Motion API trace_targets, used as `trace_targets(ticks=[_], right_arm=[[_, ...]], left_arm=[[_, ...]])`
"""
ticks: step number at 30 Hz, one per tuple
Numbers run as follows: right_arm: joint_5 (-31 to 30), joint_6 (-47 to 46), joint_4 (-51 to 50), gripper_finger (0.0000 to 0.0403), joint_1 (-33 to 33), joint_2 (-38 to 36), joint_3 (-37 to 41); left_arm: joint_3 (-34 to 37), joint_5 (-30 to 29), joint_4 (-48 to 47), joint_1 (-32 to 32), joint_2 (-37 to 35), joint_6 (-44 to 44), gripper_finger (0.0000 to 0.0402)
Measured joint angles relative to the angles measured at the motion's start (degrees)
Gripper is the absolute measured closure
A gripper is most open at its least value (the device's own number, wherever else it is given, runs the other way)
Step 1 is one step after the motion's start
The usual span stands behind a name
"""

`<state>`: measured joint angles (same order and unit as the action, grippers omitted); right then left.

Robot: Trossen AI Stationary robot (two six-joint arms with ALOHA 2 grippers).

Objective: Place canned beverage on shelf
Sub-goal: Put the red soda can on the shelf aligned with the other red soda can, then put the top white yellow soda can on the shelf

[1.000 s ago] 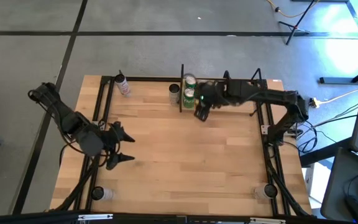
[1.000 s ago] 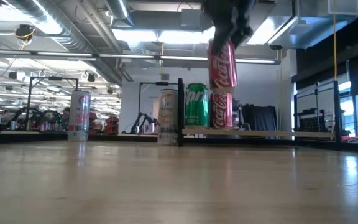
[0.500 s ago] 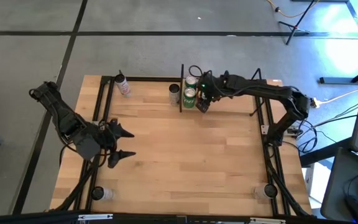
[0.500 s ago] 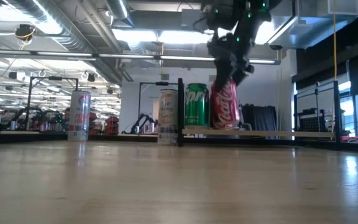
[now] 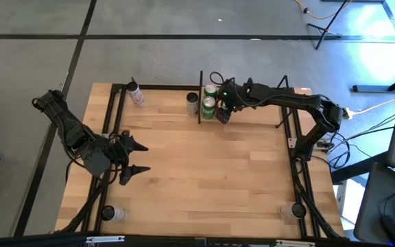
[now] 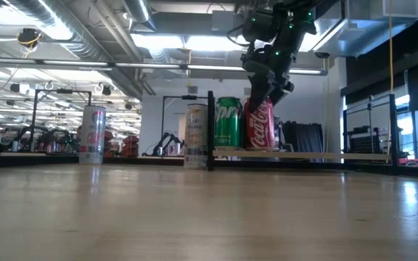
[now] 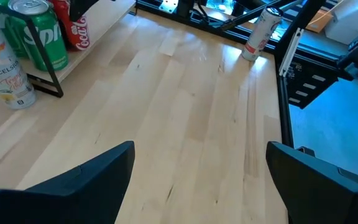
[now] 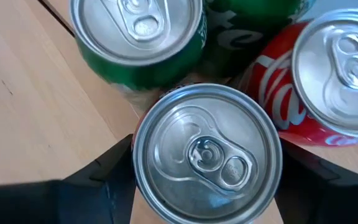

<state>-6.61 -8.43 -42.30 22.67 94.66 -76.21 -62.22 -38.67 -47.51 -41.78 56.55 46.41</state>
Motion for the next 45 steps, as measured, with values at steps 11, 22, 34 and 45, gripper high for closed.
trace_targets(ticks=[11,22,34,45], right_arm=[[-2.23,-0.14,-3.07,0.0015,-0.10,0.06,-1.32],[-1.29,1.01,-13.38,0.0045,-0.21,-0.89,-9.02],[7.42,2.37,-13.41,0.0045,-0.58,-12.44,-8.83],[10.31,1.35,-7.12,0.0045,-0.58,-21.93,3.60]], left_arm=[[0.00,2.65,0.88,0.02,0.00,-0.24,0.0044],[0.00,2.80,1.27,0.62,0.04,-0.06,0.0044],[0.00,2.37,1.30,12.31,0.07,-1.32,0.0044],[0.00,17.39,2.35,36.81,0.52,-19.00,0.0044]])
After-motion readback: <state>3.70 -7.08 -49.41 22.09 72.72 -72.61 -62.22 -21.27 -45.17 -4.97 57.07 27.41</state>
